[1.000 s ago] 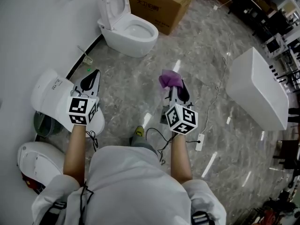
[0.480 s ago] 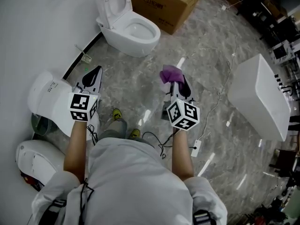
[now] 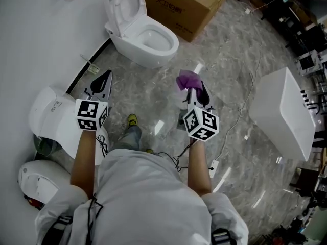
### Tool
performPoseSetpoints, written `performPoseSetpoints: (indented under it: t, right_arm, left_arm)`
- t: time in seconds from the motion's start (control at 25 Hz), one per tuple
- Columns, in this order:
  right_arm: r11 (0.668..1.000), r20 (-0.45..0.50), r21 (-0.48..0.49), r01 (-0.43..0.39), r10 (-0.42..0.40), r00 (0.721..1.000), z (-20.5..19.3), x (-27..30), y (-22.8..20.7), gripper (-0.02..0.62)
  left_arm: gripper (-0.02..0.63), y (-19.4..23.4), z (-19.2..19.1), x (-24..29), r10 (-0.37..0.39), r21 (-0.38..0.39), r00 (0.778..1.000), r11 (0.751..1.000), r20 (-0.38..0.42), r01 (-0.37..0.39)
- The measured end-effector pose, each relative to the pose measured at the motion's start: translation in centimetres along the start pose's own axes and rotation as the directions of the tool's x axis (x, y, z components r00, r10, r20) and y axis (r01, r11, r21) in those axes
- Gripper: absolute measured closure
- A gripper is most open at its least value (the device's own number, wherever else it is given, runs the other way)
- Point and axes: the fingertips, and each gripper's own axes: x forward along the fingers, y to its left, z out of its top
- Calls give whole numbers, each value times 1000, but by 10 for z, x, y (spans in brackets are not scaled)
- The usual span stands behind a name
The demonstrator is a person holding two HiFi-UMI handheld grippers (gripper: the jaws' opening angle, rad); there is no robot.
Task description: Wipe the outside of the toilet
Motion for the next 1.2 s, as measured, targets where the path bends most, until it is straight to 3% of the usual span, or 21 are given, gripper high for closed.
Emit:
performPoseSetpoints:
  t: [0.28,0.52,0.96,1.2]
  right_arm:
    - [1000,-17,10,4,-4,1000,4,104,34,508]
    - [1000,-36,3,10,-10,999,-8,174,51,508]
    - [1000,-110,9,9,-8,994,-42,257,32,508]
    - [999,-141,28,-24,27,990,-57,317,11,508]
  left_arm:
    - [592,84,-1,71,-9,-25,1000,1000,-8,9]
    - [592,131,-16,126,-27,-45,999,999,-27,26]
    - [592,142,-46,210,-78,-52,993,996,-91,74]
    - [592,141,-56,264,-67,-56,992,997,-104,62]
